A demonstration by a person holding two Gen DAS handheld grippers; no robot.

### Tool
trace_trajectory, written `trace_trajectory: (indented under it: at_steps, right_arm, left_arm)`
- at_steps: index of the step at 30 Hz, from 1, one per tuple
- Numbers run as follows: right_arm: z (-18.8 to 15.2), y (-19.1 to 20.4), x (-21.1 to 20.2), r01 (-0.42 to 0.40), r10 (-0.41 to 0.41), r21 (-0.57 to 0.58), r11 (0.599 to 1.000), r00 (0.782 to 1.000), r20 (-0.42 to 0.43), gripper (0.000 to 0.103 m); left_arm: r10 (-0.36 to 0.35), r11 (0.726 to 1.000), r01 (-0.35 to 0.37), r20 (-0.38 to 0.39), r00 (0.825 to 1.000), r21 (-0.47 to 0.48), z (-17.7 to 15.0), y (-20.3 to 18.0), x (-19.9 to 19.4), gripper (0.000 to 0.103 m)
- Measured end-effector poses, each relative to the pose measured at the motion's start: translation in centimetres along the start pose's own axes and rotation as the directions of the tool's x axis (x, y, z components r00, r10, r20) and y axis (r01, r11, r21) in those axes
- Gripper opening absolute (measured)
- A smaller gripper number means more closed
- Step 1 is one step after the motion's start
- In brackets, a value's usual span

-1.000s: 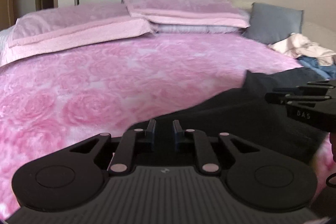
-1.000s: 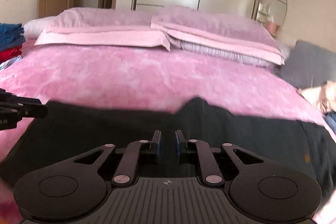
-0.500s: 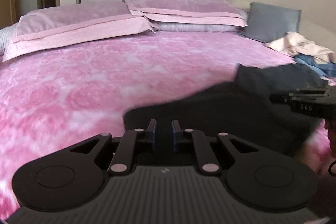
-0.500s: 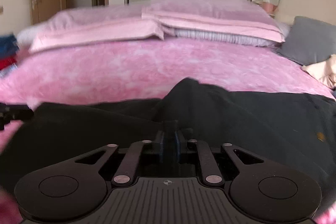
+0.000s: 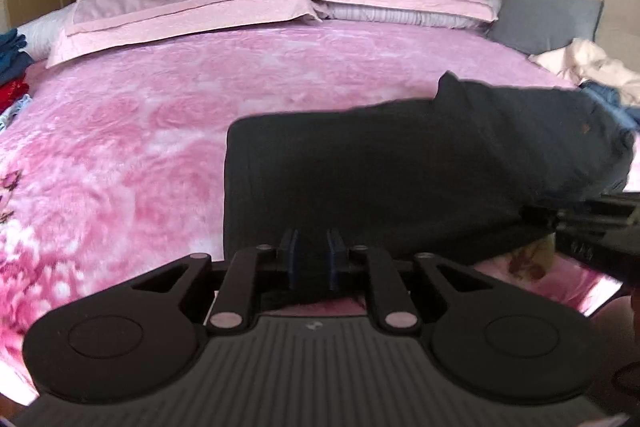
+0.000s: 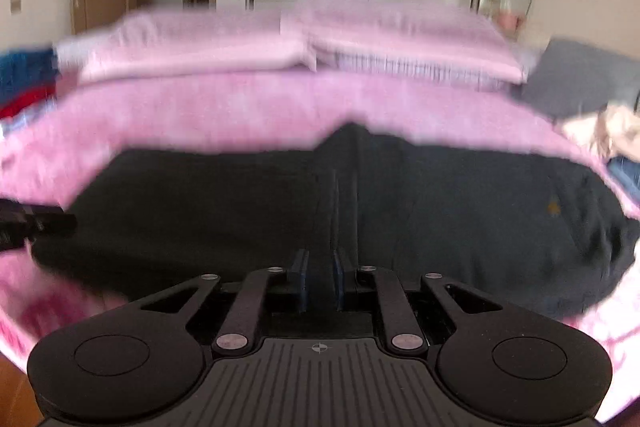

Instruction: Fold clothes

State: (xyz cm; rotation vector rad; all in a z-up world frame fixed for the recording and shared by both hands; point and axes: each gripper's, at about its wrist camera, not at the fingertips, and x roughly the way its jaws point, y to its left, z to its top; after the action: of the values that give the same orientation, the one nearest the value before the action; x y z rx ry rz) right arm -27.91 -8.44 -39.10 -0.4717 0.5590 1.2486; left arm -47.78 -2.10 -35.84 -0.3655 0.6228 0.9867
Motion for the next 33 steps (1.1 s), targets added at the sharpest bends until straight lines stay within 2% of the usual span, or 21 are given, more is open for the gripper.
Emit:
trace_trajectory:
  at_steps: [1, 5, 6, 7, 9, 13, 17, 20, 26, 33]
  right_arm:
    - [-0.4, 0.0, -0.2, -0.003, 0.003, -0.010, 1.000, 1.000, 0.027, 0.016]
    - [0.2, 0.2, -2.8, 0.005, -0.005, 0.000, 1.000, 1.000, -0.010, 0.018]
    - [0.3, 0.2, -3.5, -0.003, 0.003, 0.018, 1.000, 1.000, -0.013, 0.028]
    - [0.3, 0.1, -4.1, 0.002, -0.001, 0.036, 0.999, 1.000, -0.012, 0.054]
    - [-0.1, 0.0, -5.5, 0.002, -0.002, 0.067, 0.998, 1.000, 0.000, 0.079]
    - [-0.9, -0.4, -8.1, -0.013, 0.012, 0.124, 0.992, 1.000, 0.006, 0.079]
    - [-1.5, -0.8, -9.6, 0.024, -0.020, 0.173, 0.985, 1.000, -0.024, 0.079]
    - [-2.0, -0.6, -10.6, 0.044, -0.039, 0.171, 0.984, 0.999, -0.030, 0.079]
    - [-2.7, 0.6, -11.8, 0.048, -0.042, 0.135, 0.990, 0.998, -0.046, 0.079]
    - [-2.9, 1.4, -14.0, 0.027, -0.026, 0.110, 0.994, 1.000, -0.010, 0.079]
  left_arm:
    - [0.019, 1.000, -0.019, -0.006, 1.000, -0.001, -0.1, -0.4, -0.1, 0.012]
    - [0.046, 0.998, -0.047, -0.021, 0.999, -0.031, 0.4, -1.3, -2.1, 0.013]
    - [0.046, 0.998, -0.046, -0.018, 0.999, -0.035, 0.4, -1.5, -2.7, 0.014]
    - [0.046, 0.998, -0.046, -0.016, 0.999, -0.039, 0.4, -1.8, -3.3, 0.018]
    - [0.046, 0.998, -0.047, -0.023, 0.999, -0.039, 0.0, -2.5, -4.4, 0.022]
    - [0.064, 0.998, -0.064, -0.039, 0.997, -0.006, -1.0, -4.0, -5.8, 0.026]
    - [0.096, 0.995, -0.096, -0.048, 0.994, 0.013, -1.8, -4.9, -7.5, 0.032]
    - [0.127, 0.992, -0.126, -0.050, 0.991, 0.019, -2.3, -5.3, -8.7, 0.039]
    - [0.159, 0.987, -0.159, -0.020, 0.987, 0.014, -3.0, -5.5, -11.4, 0.042]
    - [0.154, 0.988, -0.155, 0.030, 0.988, 0.026, -2.9, -6.2, -14.2, 0.042]
